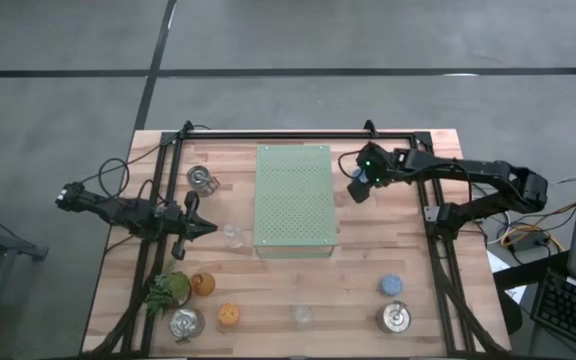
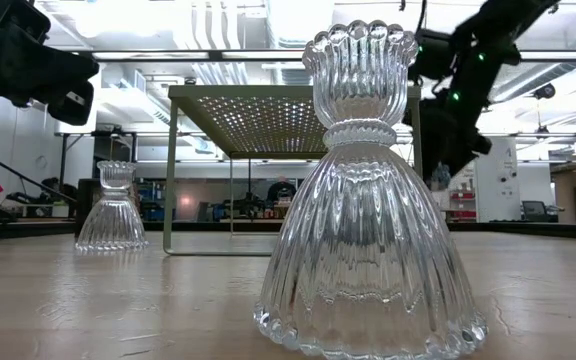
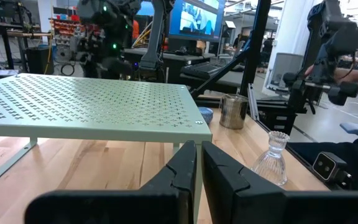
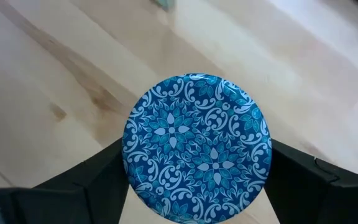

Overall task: Pick & Place candle stick holders
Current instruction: Put the blue patterned scented candle on the shelf

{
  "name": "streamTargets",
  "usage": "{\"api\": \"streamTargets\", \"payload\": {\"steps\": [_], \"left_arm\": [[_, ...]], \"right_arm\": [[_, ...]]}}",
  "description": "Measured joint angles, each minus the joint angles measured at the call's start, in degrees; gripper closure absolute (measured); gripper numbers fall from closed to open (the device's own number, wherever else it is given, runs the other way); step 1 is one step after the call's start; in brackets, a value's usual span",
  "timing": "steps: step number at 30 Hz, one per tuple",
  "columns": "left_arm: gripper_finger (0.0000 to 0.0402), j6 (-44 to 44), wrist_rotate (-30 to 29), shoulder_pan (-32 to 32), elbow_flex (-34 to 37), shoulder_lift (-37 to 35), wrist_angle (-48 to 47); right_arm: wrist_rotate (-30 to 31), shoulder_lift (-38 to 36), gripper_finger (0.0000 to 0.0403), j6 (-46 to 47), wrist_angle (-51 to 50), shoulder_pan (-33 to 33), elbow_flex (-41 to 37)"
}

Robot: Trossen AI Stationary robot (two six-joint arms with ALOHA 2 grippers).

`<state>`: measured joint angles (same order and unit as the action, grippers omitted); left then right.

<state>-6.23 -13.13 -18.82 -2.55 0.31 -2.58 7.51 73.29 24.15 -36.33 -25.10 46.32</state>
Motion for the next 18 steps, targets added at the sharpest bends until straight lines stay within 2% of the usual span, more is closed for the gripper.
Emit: {"api": "streamTargets", "payload": {"steps": [9,18], "left_arm": [[0.0374,0.01,0.0,0.0,0.0,-0.01,0.01],[0.0374,0.01,0.01,-0.01,0.0,-0.02,-0.01]], "right_arm": [[3.15,-0.04,0.0104,-2.27,-7.46,-0.04,10.74],[3.04,1.34,0.0105,-3.7,-8.46,0.07,20.54]]}}
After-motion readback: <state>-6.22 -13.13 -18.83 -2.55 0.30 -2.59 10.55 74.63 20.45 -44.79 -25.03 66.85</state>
